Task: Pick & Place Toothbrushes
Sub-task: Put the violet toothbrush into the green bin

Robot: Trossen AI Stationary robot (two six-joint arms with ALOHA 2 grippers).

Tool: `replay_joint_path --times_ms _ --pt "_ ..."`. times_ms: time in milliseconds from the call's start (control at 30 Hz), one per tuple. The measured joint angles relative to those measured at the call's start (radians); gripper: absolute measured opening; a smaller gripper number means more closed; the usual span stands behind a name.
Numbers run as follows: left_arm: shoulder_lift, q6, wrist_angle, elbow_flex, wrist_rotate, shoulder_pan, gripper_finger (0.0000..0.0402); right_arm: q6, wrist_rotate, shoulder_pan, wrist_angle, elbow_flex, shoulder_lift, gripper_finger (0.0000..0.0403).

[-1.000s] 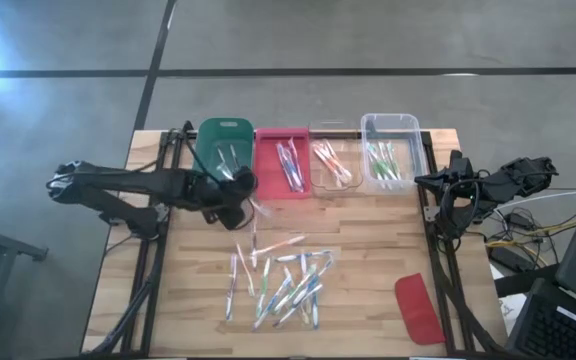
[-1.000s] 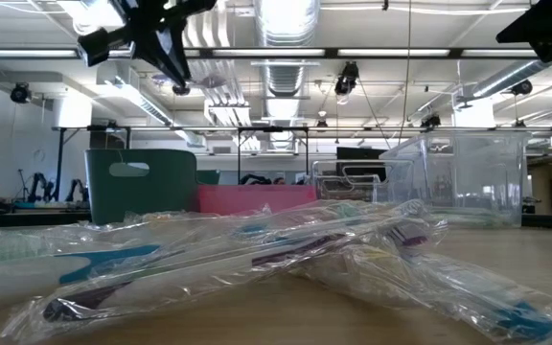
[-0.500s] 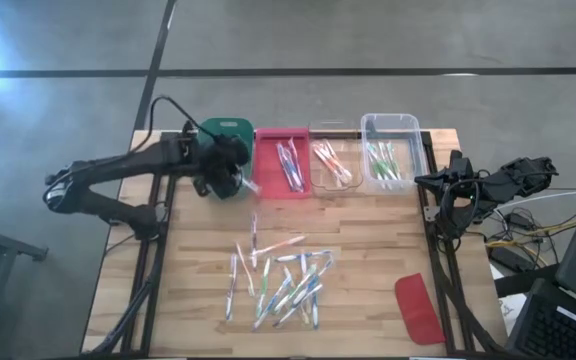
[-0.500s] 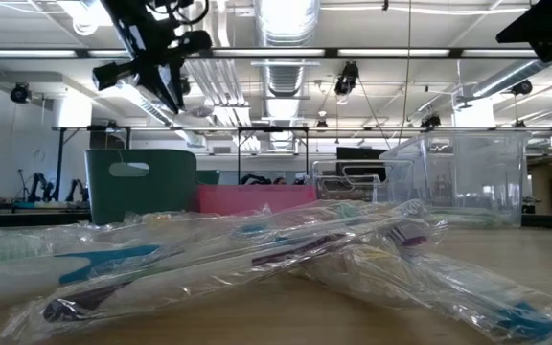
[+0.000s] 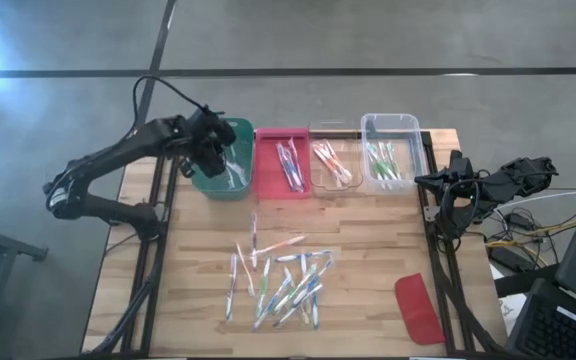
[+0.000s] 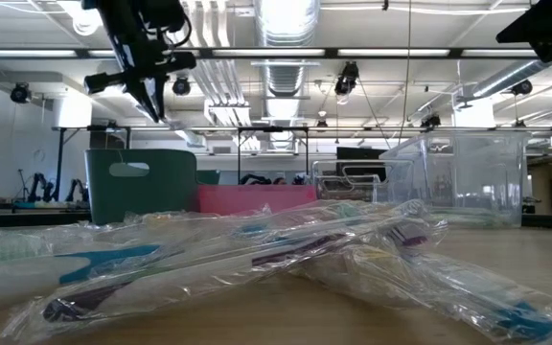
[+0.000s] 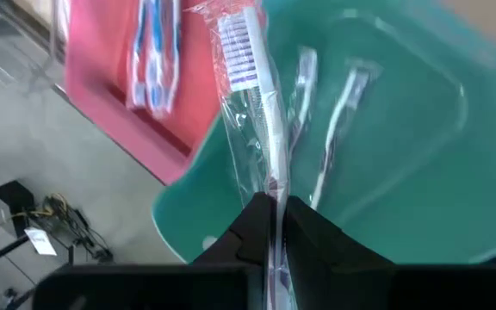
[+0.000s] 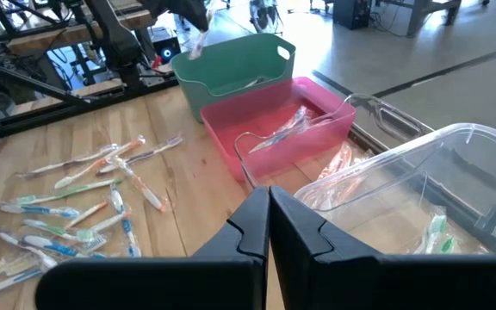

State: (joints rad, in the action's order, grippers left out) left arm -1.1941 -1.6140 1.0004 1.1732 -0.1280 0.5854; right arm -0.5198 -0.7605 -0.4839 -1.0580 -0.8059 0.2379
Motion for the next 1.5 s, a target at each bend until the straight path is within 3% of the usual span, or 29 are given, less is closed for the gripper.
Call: replay_joint_path --times_ms 300,767,1500 --pt "-0.055 -0.068 0.0 0.0 0.0 0.113 0.0026 0.0 0.0 0.0 0.0 0.0 0.0 0.0008" --pt "-0.236 -0.11 -0.005 0.0 -0.083 0.115 0.0026 0.0 0.0 0.0 0.0 0.0 0.0 0.0008" --pt "-0.449 -0.17 -0.086 0.0 -0.074 0.113 0.0026 0.0 0.0 0.0 0.0 0.0 0.0 0.0008"
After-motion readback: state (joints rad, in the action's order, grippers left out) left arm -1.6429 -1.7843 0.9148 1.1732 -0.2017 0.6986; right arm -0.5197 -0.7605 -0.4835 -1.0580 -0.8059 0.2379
